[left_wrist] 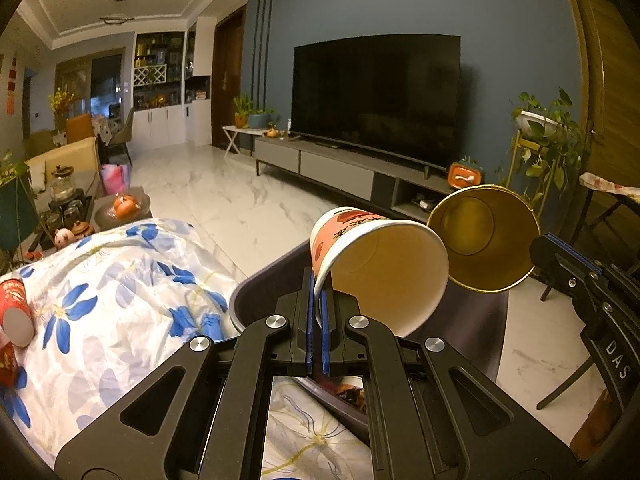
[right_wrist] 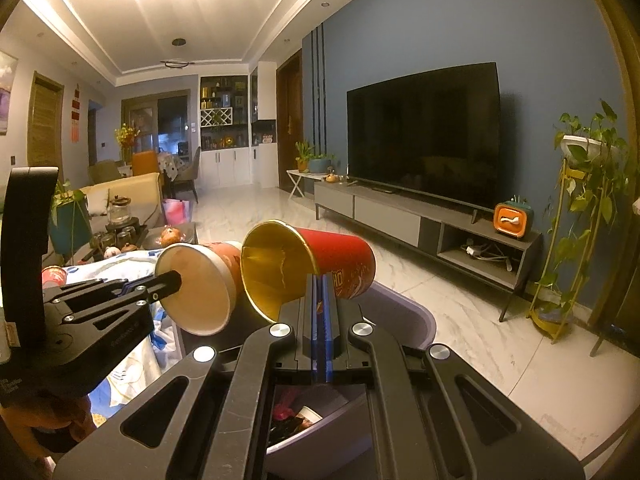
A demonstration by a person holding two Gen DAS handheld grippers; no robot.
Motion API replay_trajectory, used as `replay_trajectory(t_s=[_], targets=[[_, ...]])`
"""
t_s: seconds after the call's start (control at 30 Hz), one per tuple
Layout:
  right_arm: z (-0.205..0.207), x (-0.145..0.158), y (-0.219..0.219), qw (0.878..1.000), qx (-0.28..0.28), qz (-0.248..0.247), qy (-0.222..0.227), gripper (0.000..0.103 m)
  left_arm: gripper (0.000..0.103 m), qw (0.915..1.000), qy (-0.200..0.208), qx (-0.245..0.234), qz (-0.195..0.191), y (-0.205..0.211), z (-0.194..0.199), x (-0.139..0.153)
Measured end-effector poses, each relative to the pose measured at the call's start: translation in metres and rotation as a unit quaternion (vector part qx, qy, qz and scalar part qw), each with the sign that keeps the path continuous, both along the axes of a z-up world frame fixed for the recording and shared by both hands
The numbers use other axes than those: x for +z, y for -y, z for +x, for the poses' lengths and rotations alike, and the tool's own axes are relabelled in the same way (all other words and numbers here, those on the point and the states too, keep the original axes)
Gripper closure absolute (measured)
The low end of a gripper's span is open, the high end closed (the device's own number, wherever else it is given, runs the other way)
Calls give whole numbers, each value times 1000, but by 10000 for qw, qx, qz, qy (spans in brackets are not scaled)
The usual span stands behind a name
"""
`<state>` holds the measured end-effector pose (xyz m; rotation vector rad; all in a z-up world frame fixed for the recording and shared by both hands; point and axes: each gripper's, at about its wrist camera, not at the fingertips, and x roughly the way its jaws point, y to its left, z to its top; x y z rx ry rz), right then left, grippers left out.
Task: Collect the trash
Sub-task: 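Carry the cup and can over the grey bin and open both tools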
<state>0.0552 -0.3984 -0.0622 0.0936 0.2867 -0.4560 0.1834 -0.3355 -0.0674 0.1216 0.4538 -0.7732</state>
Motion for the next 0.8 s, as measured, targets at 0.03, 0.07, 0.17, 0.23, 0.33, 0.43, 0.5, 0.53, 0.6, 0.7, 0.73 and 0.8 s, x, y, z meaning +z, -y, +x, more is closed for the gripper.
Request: replay_trajectory(t_s=[0.03, 0.07, 0.17, 0.23, 0.33, 0.43, 0.5, 0.53, 0.6, 0.7, 0.73, 0.8], targets=[[0, 0, 0, 10000, -2, 8, -5, 100, 101, 10000, -7, -4, 4, 0, 0, -1], [0, 0, 0, 10000, 6, 12, -1, 100, 101, 10000, -10, -3, 4, 0, 1, -2], [1, -1, 0, 10000, 6, 31, -1, 100, 101, 10000, -61, 0, 3, 1, 2, -3], [1, -1, 0, 10000, 21, 53, -2, 100, 100, 10000, -56, 1, 16, 1, 2, -4], [1, -2, 0, 10000, 31, 59, -2, 100, 100, 10000, -63, -19, 13, 2, 2, -4], [3, -4, 0, 10000, 48, 76, -20, 100, 100, 10000, -73, -34, 2, 3, 3, -4], [3, -4, 0, 9999, 67, 110, -11, 100, 100, 10000, -82, -36, 7, 3, 3, -4], [3, -4, 1, 9999, 66, 112, -16, 100, 100, 9999, -95, -51, 12, 2, 4, -5], [4, -4, 1, 9999, 70, 119, -23, 100, 100, 9999, -105, -33, 28, 2, 4, -6], [6, -6, -1, 9999, 94, 117, -40, 99, 100, 9998, -194, -97, -19, 1, 6, -7], [6, -7, -2, 9999, 88, 109, -40, 99, 98, 9997, -213, -98, -21, 1, 6, -7], [7, -7, -3, 9999, 101, 105, -28, 99, 88, 9997, -228, -108, -44, 0, 7, -8]])
